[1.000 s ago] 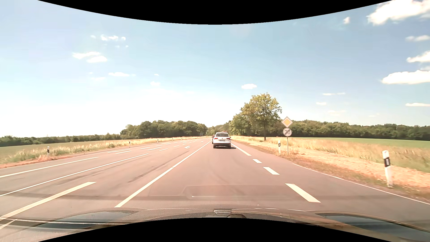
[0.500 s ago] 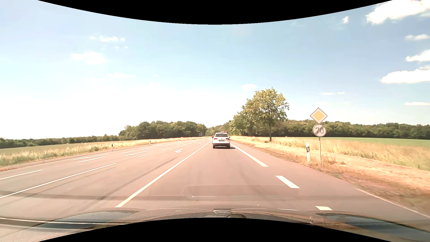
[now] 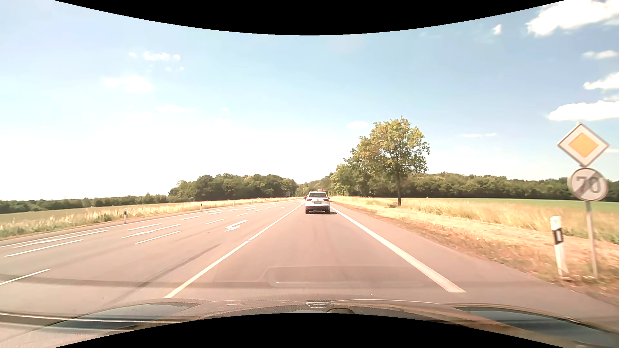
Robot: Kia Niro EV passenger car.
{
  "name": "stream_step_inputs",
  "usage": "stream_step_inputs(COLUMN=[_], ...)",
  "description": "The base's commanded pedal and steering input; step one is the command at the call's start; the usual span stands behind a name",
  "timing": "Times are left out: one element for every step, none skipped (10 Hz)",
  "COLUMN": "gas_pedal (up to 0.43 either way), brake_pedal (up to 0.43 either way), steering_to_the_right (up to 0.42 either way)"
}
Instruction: Follow the waypoints while adhering to traffic rules and regulations
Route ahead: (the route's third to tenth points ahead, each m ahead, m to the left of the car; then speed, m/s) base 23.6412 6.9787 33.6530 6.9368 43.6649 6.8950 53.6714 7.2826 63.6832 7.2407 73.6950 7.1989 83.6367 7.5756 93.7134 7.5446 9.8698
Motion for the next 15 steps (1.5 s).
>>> stream_step_inputs(gas_pedal=[0.177,0.177,0.177,0.177,0.177,0.177,0.177,0.177,0.177,0.177,0.177,0.177,0.177,0.177,0.157], brake_pedal=[0.000,0.000,0.000,0.000,0.000,0.000,0.000,0.000,0.000,0.000,0.000,0.000,0.000,0.000,0.000], steering_to_the_right=[-0.001,-0.001,-0.001,-0.001,-0.002,-0.003,-0.003,-0.003,-0.003,-0.003,-0.003,-0.003,-0.003,-0.003,-0.003])
